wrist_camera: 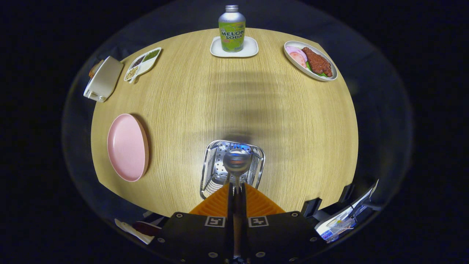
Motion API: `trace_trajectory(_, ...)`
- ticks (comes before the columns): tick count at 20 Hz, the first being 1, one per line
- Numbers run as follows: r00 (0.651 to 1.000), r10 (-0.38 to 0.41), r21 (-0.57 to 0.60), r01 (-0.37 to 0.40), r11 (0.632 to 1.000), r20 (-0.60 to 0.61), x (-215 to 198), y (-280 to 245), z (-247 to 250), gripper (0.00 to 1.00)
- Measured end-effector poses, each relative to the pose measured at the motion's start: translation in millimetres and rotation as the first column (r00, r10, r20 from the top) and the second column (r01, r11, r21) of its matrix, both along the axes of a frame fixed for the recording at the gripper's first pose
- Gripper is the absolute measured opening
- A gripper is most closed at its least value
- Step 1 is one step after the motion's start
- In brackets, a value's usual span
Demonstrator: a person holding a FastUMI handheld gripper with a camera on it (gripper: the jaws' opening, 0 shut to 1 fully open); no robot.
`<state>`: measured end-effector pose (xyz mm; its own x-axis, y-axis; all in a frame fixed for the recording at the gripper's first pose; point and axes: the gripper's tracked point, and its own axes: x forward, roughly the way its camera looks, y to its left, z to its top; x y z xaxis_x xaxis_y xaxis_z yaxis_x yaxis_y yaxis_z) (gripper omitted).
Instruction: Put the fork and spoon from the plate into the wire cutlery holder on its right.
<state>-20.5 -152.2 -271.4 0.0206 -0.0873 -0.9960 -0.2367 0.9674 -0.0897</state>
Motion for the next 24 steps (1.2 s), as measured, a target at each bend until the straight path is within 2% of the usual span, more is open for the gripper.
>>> trace_trajectory(4, 0.998, 0.008, 0.039, -0.010, 0.999, 0.064, 5.2, 9.1, 17.8, 0.16)
trace_trajectory(8, 0.977, 0.031, 0.068, -0.046, 0.997, 0.209, 25.0, 19.1, 58.1, 0.59)
trace_trajectory(9, 0.966, 0.022, 0.078, -0.044, 0.996, 0.259, 31.3, 22.3, 69.6, 0.80)
trace_trajectory(11, 0.930, 0.007, 0.101, -0.048, 0.994, 0.368, 47.4, 32.9, 95.0, 0.99)
trace_trajectory(15, 0.827, 0.028, 0.120, -0.115, 0.986, 0.561, 65.5, 51.8, 152.3, 0.99)
trace_trajectory(18, 0.740, -0.009, 0.178, -0.150, 0.973, 0.673, 68.8, 71.9, 187.3, 0.99)
trace_trajectory(22, 0.563, -0.061, 0.174, -0.149, 0.973, 0.824, 71.5, 68.4, 232.2, 0.99)
trace_trajectory(24, 0.522, -0.083, 0.187, -0.149, 0.971, 0.849, 62.3, 65.7, 240.4, 0.99)
